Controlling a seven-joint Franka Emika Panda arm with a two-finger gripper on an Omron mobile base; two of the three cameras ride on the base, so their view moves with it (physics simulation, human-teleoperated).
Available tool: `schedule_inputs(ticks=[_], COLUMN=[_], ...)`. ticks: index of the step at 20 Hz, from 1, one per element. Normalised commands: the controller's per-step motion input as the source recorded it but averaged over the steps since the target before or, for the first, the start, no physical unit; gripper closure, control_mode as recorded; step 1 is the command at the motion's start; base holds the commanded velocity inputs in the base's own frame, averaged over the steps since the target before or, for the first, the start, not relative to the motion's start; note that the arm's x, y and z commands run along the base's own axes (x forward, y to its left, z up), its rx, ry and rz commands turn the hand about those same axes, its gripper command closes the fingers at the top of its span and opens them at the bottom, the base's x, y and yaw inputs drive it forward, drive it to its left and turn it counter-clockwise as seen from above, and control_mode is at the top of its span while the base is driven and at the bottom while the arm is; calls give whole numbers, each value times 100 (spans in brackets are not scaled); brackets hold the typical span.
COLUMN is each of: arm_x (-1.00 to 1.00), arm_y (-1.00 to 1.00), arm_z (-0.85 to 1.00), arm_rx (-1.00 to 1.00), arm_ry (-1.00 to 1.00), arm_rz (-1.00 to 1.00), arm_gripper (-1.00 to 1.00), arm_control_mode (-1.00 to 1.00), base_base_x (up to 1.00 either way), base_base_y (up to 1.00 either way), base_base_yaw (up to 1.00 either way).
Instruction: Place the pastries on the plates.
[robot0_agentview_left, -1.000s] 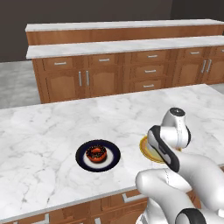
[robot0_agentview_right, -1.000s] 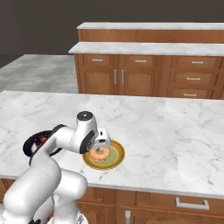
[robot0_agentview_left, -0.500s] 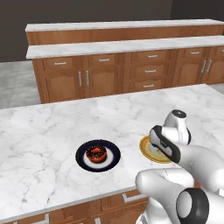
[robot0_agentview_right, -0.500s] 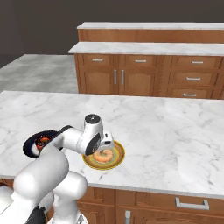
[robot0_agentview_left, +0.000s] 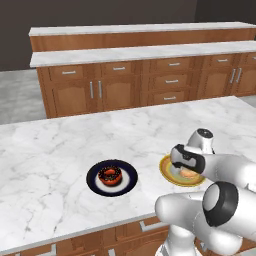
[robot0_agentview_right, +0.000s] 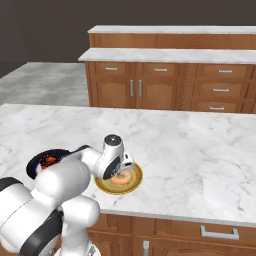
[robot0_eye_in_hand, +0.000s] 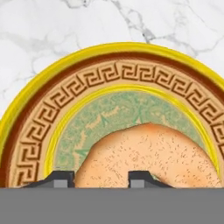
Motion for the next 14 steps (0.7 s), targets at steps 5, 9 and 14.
schedule_inputs(ticks=[5,9,14], arm_x=[10,-4,-48], arm_y=[30,14,20], arm_z=[-48,-22,0], arm_rx=[0,0,-1], arm_ry=[-4,-1,-9], arm_rz=[2,2,0], arm_gripper=[100,-100,-100], arm_control_mode=[-100,-100,-100], base_base_x=[0,0,0], base_base_y=[0,0,0], base_base_yaw=[0,0,0])
